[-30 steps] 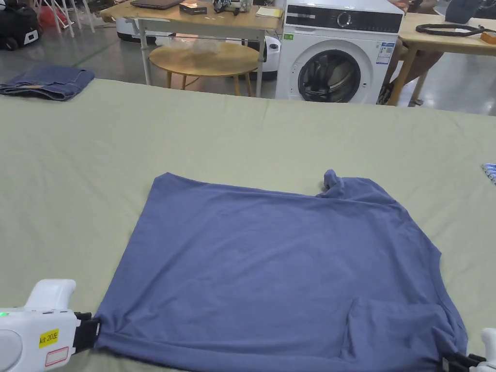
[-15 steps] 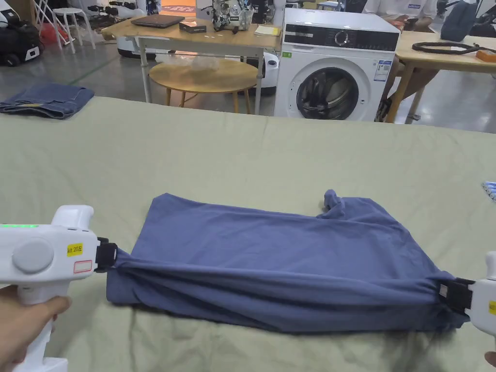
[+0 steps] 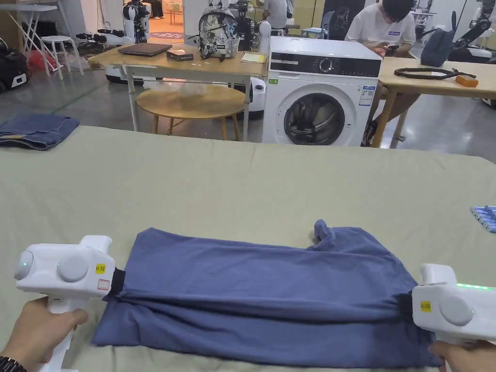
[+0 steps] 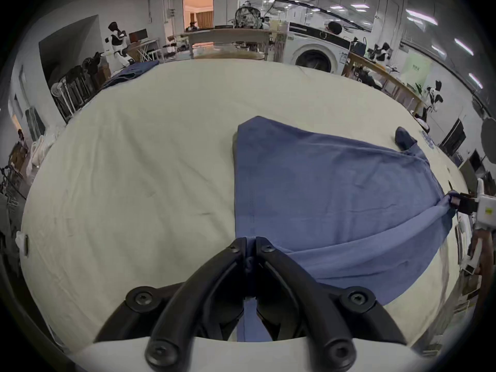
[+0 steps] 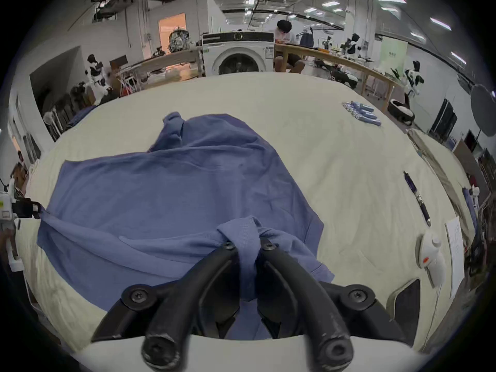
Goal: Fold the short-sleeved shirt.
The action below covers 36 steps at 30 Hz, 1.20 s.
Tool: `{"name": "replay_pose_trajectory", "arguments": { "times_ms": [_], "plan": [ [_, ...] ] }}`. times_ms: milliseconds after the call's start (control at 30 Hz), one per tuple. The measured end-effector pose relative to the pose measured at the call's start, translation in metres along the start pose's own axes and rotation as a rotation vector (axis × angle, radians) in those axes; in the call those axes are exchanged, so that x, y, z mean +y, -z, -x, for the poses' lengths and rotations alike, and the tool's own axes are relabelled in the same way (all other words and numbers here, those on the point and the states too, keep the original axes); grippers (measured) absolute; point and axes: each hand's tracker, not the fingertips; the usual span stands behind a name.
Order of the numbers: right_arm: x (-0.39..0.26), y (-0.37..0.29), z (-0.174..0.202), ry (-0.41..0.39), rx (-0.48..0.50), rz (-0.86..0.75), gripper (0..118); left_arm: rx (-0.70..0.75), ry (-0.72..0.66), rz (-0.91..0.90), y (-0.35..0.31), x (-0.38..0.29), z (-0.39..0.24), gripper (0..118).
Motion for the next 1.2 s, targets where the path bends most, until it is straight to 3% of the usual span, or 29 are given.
{"name": "replay_pose_trajectory", "arguments": {
  "times_ms": [67, 133, 167, 200, 233, 300, 500, 567, 600, 667, 700, 733, 767, 800, 1067, 1200],
  "plan": [
    [0.0, -0.001, 0.004, 0.0, -0.009, 0.009, 10, 0.001, 0.007, 0.006, 0.001, 0.0, -0.002, 1],
    [-0.003, -0.005, 0.006, -0.004, -0.017, -0.009, 21, 0.004, 0.014, 0.001, 0.009, 0.002, 0.004, 11],
    [-0.003, -0.009, 0.008, -0.01, -0.028, -0.03, 33, 0.008, 0.016, -0.009, 0.005, 0.003, 0.004, 20],
    [-0.004, -0.013, 0.009, -0.013, -0.036, -0.077, 56, 0.012, 0.013, -0.027, 0.001, 0.003, 0.004, 26],
    [-0.005, -0.02, 0.012, -0.008, -0.029, -0.115, 67, -0.002, -0.002, -0.066, -0.006, 0.002, 0.003, 27],
    [-0.007, -0.035, 0.02, 0.003, -0.018, -0.2, 69, -0.018, -0.022, -0.138, -0.018, 0.002, 0.0, 34],
    [-0.018, -0.097, 0.06, 0.003, -0.034, -0.453, 68, -0.043, 0.019, -0.39, -0.078, -0.022, -0.037, 35],
    [-0.025, -0.113, 0.073, 0.009, -0.032, -0.523, 66, -0.028, 0.011, -0.472, -0.093, -0.032, -0.048, 35],
    [-0.029, -0.104, 0.074, 0.005, -0.029, -0.559, 53, -0.037, 0.005, -0.518, -0.1, -0.037, -0.053, 35],
    [-0.034, -0.114, 0.086, -0.013, -0.041, -0.61, 16, -0.024, 0.005, -0.581, -0.108, -0.046, -0.062, 34],
    [-0.037, -0.12, 0.091, -0.004, -0.042, -0.622, 9, -0.013, 0.012, -0.601, -0.114, -0.05, -0.067, 30],
    [-0.039, -0.122, 0.094, 0.005, -0.023, -0.633, 8, -0.013, 0.025, -0.62, -0.12, -0.053, -0.073, 19],
    [-0.041, -0.125, 0.096, 0.011, -0.009, -0.64, 0, -0.003, 0.029, -0.642, -0.123, -0.055, -0.075, 5],
    [-0.043, -0.129, 0.1, 0.009, -0.019, -0.639, 0, 0.012, 0.034, -0.661, -0.128, -0.058, -0.08, 0],
    [-0.052, -0.14, 0.105, 0.006, -0.002, -0.665, 0, -0.015, 0.04, -0.647, -0.143, -0.073, -0.081, 0],
    [-0.058, -0.142, 0.106, -0.009, -0.002, -0.655, 0, -0.001, 0.003, -0.453, -0.133, -0.08, -0.059, 0]
  ]
}}
